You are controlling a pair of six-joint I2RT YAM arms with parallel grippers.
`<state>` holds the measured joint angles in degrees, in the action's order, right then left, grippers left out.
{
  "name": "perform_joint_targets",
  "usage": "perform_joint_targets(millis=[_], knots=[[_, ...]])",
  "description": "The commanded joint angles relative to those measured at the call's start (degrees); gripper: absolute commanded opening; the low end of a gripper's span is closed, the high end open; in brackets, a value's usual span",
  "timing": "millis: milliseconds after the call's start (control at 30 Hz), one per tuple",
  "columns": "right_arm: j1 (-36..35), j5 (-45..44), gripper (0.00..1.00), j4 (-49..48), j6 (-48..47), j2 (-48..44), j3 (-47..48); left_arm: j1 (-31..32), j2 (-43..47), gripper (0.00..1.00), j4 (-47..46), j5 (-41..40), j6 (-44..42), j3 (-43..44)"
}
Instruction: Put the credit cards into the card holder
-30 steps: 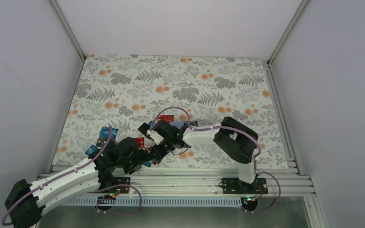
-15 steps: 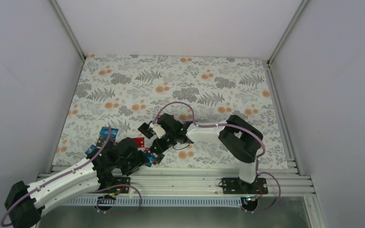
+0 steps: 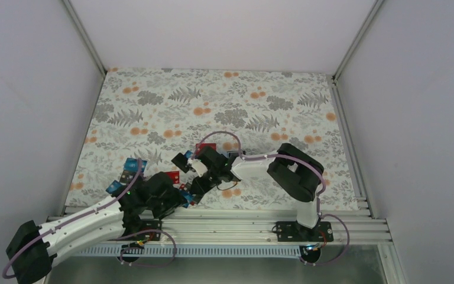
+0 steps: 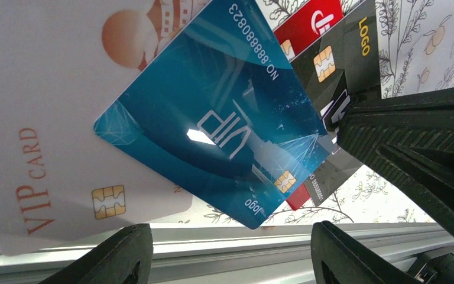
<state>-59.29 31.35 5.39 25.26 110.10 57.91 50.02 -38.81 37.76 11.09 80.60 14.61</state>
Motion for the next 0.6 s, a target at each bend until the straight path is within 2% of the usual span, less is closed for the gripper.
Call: perform_joint_targets(millis=[0, 567], knots=[[-1.05, -0.23, 0.05, -0.69, -0.12, 1.77, -1.04, 0.3, -0.46, 0.68, -2.33, 0.3, 0.64, -1.44], [-3.12, 0.68, 0.04, -1.68, 1.91, 1.74, -2.76, 0.26, 0.83, 0.66, -7.38, -2.45, 4.15, -4.22]])
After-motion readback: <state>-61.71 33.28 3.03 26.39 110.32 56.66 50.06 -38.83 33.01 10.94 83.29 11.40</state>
